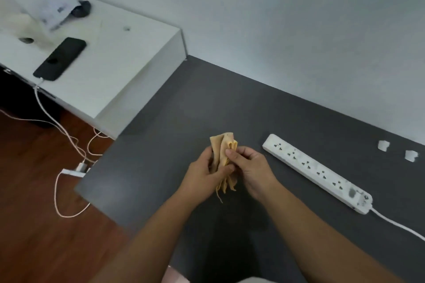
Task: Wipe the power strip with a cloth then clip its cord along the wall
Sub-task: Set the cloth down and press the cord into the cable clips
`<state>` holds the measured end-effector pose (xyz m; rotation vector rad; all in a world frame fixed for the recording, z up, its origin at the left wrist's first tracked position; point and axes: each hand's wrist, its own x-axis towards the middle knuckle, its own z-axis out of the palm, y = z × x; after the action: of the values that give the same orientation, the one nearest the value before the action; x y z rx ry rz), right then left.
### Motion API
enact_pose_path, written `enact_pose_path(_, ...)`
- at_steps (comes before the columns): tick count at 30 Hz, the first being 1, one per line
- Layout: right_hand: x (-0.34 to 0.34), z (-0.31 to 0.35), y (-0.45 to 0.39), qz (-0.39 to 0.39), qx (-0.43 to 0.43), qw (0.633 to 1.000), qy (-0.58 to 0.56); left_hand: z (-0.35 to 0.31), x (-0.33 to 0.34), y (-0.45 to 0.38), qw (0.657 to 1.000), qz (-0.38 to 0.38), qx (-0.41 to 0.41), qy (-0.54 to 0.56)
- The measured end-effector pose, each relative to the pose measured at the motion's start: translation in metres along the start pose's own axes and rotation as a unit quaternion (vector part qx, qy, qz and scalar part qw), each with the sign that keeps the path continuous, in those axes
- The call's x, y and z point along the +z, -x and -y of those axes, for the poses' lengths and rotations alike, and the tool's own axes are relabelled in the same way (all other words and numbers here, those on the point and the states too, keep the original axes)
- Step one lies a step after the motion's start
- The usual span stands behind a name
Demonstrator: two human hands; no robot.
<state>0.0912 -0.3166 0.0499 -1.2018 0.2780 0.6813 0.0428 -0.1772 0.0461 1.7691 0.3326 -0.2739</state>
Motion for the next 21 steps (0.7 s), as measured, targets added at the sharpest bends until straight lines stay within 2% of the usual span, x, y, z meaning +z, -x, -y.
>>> enact_pose_path(7, 0.018, -0.006, -0.02, 0.032, 0.024, 0.999, 0.028, 0.019, -0.026, -0.005, 0.985, 0.011, -0.014, 0.171)
enact_pose_path(12, 0.028, -0.01, -0.026, 0.031, 0.03, 0.998, 0.047, 0.028, -0.037, -0.009, 0.972, -0.092, -0.06, 0.207)
enact_pose_path(14, 0.026, -0.011, -0.034, -0.012, 0.041, 0.999, 0.018, 0.031, -0.047, -0.011, 0.972, -0.136, -0.069, 0.18)
enact_pose_path(17, 0.029, -0.014, -0.044, -0.065, 0.094, 0.993, 0.005, 0.036, -0.064, -0.015, 0.979, -0.184, -0.06, 0.062)
enact_pose_path(19, 0.039, -0.018, -0.046, -0.057, 0.112, 0.991, 0.04, 0.039, -0.075, -0.017, 0.98, -0.189, -0.056, -0.01)
enact_pose_path(21, 0.05, -0.024, -0.046, -0.047, 0.091, 0.986, 0.129, 0.043, -0.089, -0.021, 0.975, -0.19, -0.058, -0.094)
